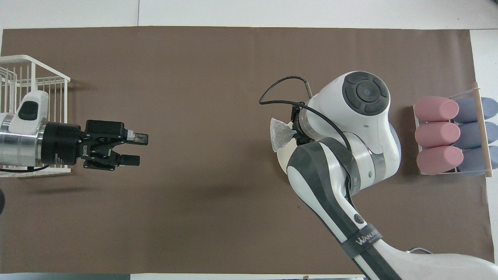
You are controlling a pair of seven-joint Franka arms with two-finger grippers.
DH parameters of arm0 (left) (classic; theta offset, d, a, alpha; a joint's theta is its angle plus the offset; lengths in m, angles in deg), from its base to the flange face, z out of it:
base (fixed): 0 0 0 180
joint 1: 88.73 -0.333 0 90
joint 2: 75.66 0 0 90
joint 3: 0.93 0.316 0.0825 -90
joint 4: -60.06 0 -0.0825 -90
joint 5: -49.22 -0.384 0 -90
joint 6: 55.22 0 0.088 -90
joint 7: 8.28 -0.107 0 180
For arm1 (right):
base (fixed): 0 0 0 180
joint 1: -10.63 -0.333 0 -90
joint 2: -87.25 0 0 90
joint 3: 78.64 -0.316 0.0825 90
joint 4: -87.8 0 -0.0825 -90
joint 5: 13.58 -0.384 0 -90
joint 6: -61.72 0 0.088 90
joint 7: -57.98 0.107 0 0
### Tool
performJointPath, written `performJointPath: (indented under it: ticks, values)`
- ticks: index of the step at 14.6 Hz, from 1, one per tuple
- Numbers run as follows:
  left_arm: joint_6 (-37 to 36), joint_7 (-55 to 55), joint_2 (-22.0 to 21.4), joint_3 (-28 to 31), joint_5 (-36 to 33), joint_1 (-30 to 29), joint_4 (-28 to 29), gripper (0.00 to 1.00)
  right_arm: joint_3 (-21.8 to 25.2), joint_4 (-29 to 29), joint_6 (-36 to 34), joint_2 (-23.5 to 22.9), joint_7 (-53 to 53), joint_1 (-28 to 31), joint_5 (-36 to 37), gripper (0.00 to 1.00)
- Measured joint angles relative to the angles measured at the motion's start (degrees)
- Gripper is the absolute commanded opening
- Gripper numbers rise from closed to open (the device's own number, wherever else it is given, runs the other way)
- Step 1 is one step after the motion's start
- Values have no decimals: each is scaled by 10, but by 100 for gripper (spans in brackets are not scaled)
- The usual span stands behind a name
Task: Wipe plate with sponge
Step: 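Rub the sponge in circles over the plate with the right gripper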
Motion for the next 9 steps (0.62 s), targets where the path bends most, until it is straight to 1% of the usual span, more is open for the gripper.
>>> performJointPath:
  ticks: [2,4,6,7,8,9]
  values:
    - [0,29,-1,-3,-102,1,-46,100,0,87,97,23,-26,15,0,0]
    - [-1,35,-1,-7,-224,2,-81,100,-1,155,161,36,-35,17,0,0]
    - [-3,35,-1,-19,-361,4,-107,100,-4,191,187,41,-35,10,0,0]
    - [-3,35,-1,-26,-416,9,-113,100,-5,204,197,42,-35,4,0,0]
    - [-3,35,-1,-31,-449,14,-115,100,-6,216,220,42,-35,-1,0,0]
    - [-3,37,-1,-34,-465,17,-115,100,-6,229,244,39,-35,-7,0,0]
